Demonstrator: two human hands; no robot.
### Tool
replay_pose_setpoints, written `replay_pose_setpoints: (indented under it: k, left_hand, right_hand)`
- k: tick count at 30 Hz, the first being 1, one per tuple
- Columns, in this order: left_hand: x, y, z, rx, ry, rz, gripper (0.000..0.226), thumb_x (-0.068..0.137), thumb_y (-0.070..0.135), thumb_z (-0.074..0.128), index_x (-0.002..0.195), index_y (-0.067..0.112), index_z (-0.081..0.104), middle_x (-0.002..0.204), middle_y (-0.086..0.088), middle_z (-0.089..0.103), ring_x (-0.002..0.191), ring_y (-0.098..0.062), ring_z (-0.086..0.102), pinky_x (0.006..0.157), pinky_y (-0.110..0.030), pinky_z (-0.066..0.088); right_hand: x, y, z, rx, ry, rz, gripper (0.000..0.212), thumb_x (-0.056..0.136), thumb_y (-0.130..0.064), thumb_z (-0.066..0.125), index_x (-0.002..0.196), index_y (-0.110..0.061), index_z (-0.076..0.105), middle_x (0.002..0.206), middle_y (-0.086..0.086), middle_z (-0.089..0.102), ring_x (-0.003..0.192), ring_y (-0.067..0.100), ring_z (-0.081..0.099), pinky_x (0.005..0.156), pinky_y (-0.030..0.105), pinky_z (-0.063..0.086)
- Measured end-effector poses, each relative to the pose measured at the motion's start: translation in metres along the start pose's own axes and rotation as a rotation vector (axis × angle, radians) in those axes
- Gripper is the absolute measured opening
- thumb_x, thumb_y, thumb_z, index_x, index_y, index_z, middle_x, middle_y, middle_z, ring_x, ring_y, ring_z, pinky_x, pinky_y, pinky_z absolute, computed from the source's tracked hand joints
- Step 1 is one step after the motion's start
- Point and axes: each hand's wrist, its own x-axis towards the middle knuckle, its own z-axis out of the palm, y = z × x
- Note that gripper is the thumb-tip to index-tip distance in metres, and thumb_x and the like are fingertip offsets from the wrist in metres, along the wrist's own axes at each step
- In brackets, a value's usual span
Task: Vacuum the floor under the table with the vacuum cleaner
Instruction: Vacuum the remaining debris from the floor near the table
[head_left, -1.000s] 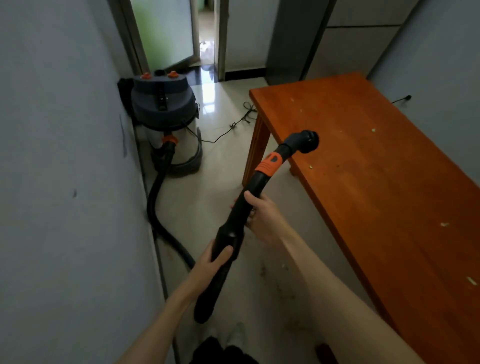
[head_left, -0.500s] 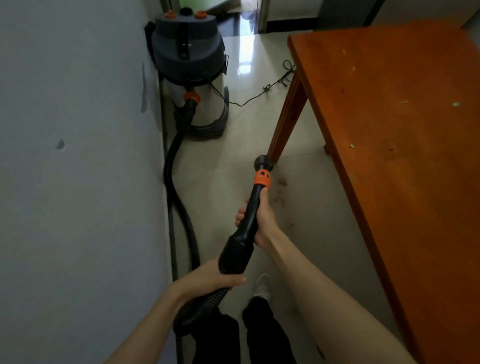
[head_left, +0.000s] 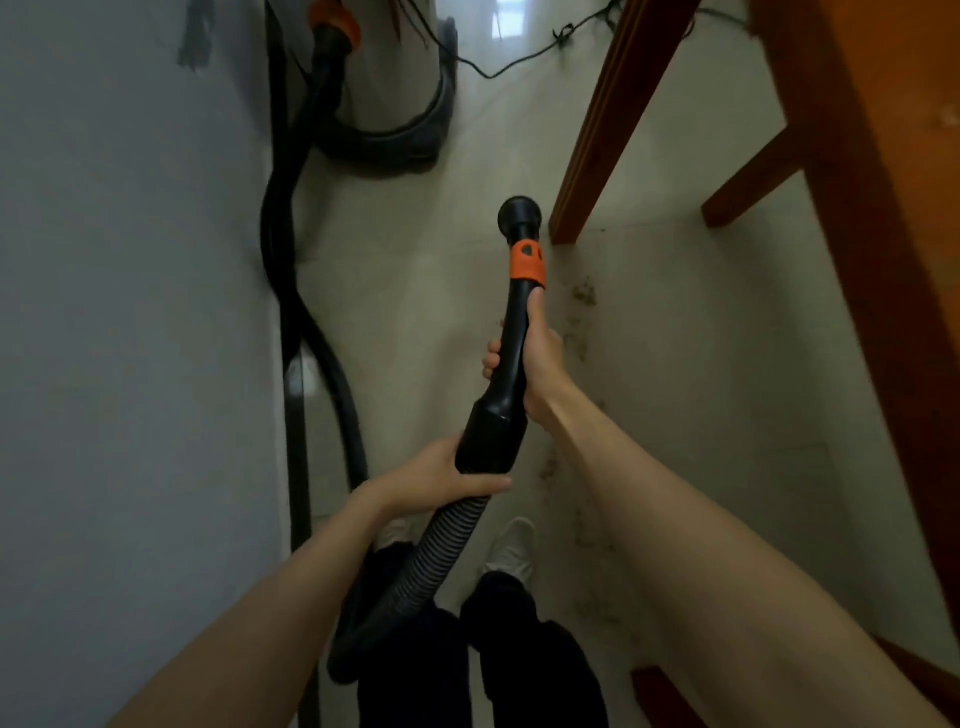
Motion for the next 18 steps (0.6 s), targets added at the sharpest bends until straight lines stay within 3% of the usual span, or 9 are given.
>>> replay_pose_setpoints:
  k: [4,7,9,11,14,18]
  left_hand:
    - [0.069,-0.033,0.009,-0.004,-0.004,0.043,0.055,0.082,0.035,0.070,0.129,0.020,0.046,0.108,0.013,0.053,0.104,-0.006,0.052,0.080,-0.011,0.044]
    - [0.109,-0.062,0.014,0.000,-0.174,0.026,0.051,0.085,0.030,0.067,0.130,0.022,0.043,0.113,0.014,0.053,0.110,-0.006,0.051,0.079,-0.007,0.046]
    - [0.131,-0.079,0.009,0.027,-0.308,-0.067,0.044,0.088,0.032,0.063,0.128,0.020,0.048,0.118,0.003,0.058,0.108,-0.012,0.057,0.088,-0.020,0.049]
    - [0.154,-0.091,-0.001,-0.029,-0.341,-0.115,0.036,0.091,0.036,0.055,0.123,0.020,0.050,0.112,-0.002,0.062,0.098,-0.014,0.060,0.088,-0.028,0.048]
    - [0.201,-0.101,-0.013,-0.132,-0.114,-0.067,0.037,0.096,0.041,0.041,0.121,0.015,0.051,0.102,-0.001,0.061,0.084,-0.012,0.058,0.080,-0.027,0.047]
    - [0.287,-0.098,-0.009,-0.149,0.202,0.027,0.038,0.102,0.030,0.031,0.124,0.007,0.051,0.102,-0.005,0.058,0.071,-0.008,0.050,0.064,-0.020,0.040]
  right_hand:
    - [0.057,0.023,-0.025,-0.090,0.026,-0.089,0.047,0.096,-0.053,0.043,0.097,-0.007,0.047,0.054,0.005,0.048,0.038,0.016,0.047,0.042,0.023,0.042]
    - [0.091,0.059,-0.051,-0.136,0.039,-0.076,0.042,0.095,-0.050,0.048,0.088,-0.008,0.048,0.054,0.005,0.048,0.039,0.016,0.047,0.042,0.023,0.041]
    - [0.111,0.084,-0.073,-0.130,0.084,-0.044,0.042,0.095,-0.049,0.050,0.080,-0.009,0.049,0.053,0.004,0.048,0.038,0.016,0.047,0.040,0.022,0.040]
    - [0.129,0.102,-0.094,-0.108,0.154,-0.027,0.044,0.094,-0.049,0.050,0.075,-0.009,0.049,0.053,0.005,0.047,0.037,0.015,0.046,0.038,0.020,0.039]
    - [0.159,0.113,-0.119,-0.133,0.288,-0.048,0.046,0.093,-0.048,0.052,0.071,-0.009,0.049,0.055,0.006,0.049,0.037,0.015,0.047,0.039,0.021,0.041]
    - [0.210,0.109,-0.140,-0.199,0.355,-0.123,0.046,0.094,-0.046,0.051,0.072,-0.006,0.051,0.054,0.007,0.050,0.034,0.014,0.048,0.038,0.021,0.041]
